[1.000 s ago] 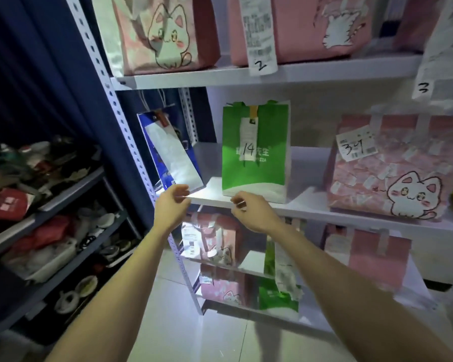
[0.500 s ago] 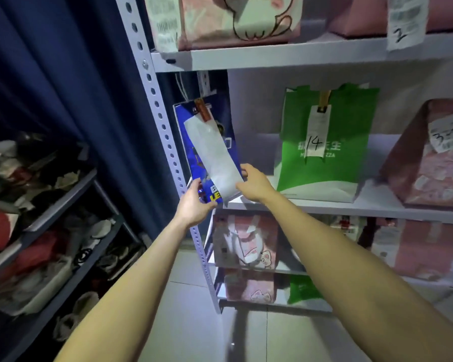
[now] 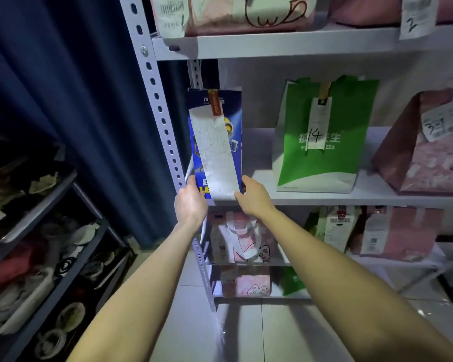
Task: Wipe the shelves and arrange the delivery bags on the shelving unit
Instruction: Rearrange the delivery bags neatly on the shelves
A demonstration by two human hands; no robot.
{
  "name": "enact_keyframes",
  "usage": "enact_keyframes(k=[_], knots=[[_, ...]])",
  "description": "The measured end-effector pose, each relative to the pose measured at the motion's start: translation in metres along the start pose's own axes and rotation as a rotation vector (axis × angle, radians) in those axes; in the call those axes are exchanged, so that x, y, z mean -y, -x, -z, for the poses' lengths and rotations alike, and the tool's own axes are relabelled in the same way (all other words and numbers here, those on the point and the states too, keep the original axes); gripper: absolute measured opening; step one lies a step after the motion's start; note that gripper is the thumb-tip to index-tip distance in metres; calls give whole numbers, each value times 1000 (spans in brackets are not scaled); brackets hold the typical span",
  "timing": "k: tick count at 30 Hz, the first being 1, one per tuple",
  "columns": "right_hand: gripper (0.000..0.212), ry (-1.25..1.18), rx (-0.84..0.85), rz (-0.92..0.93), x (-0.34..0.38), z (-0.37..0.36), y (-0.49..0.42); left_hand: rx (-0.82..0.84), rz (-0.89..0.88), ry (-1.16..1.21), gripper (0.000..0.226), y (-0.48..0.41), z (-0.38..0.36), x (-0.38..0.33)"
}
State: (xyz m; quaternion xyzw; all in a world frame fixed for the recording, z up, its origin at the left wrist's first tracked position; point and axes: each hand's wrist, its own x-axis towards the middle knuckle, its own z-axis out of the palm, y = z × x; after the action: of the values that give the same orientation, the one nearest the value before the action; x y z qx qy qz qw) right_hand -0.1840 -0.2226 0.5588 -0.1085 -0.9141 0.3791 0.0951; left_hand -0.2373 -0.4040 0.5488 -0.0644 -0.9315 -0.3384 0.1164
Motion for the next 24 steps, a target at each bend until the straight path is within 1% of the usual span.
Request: enact_keyframes(k=[5,8,10,11,13,15,16,18,22,24], knots=[[31,13,-3,-24,6,0,-1,21,-8,18,33,-1,0,5],[33,17,4,-23,4,1,1,43,-33,81,47,-1,4,9],[38,-3,-7,-8,3,4,4,11,-41,141,53,2,9,8],[42,-22,-16,-3,2,7,6,-30,-55,172,52,5,12,7],[49,-56,-43,-5,-2,14,11,-146,-101,205,41,10,17,5],[51,-86,-82,-15,-9,20,16,-242,-134,205,30,16,19,2],[50,-102,-97,-17,-12,22,17,-260,-130,208,27,19,18,0],[48,-117,-99,-11,-13,24,21,-212,-86,201,25,24,15,-4],[42,-137,-46,20,-4,22,25,74,22,201,42,27,8,-5],[40,-149,-30,39,0,22,27,127,41,211,43,27,9,-2]])
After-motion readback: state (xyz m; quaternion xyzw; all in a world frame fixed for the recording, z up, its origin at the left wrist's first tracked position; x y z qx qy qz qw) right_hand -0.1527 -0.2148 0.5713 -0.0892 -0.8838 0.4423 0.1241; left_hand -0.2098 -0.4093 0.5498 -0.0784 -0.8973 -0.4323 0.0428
